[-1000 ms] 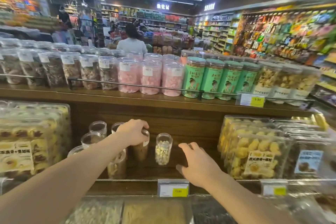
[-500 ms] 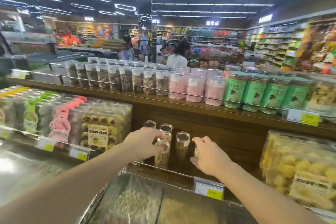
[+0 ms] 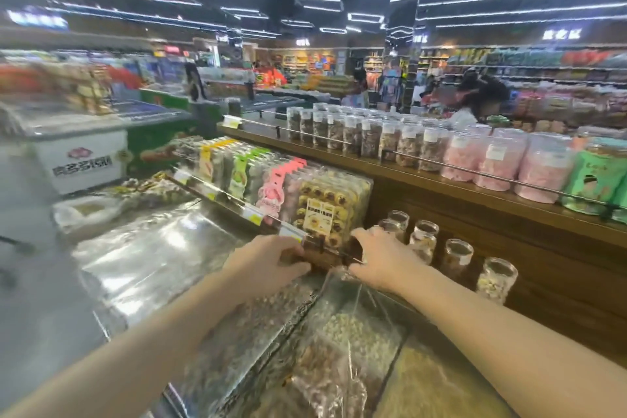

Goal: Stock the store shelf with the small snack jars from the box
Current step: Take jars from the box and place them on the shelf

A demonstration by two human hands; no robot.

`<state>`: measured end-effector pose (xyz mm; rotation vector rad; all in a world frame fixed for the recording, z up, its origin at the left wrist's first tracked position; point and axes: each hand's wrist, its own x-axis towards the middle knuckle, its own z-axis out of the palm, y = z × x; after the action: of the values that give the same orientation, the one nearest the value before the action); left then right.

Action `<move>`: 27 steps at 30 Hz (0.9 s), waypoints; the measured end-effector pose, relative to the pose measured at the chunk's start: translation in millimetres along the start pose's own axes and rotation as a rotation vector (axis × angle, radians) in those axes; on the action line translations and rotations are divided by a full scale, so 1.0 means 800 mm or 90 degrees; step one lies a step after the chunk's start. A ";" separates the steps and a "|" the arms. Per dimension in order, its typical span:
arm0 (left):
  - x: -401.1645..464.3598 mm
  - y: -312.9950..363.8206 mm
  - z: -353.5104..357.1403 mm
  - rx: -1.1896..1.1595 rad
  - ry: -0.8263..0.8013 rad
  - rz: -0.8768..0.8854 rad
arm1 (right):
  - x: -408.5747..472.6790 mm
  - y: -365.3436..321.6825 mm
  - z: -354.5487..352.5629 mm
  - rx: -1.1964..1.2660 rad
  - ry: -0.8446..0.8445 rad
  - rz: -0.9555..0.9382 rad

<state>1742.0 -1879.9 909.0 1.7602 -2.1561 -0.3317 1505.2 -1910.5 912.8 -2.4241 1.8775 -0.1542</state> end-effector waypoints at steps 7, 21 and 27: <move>-0.150 -0.120 -0.084 0.002 0.051 -0.095 | -0.008 -0.207 0.011 -0.007 -0.016 -0.136; -0.590 -0.400 -0.192 0.053 0.091 -0.454 | -0.140 -0.694 0.111 -0.007 -0.115 -0.469; -0.782 -0.456 -0.209 0.042 0.139 -0.638 | -0.229 -0.881 0.162 -0.044 -0.182 -0.654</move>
<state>2247.7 -1338.4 852.2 2.6424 -1.0046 -0.2697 2153.1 -1557.5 861.1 -2.9787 0.4127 0.2025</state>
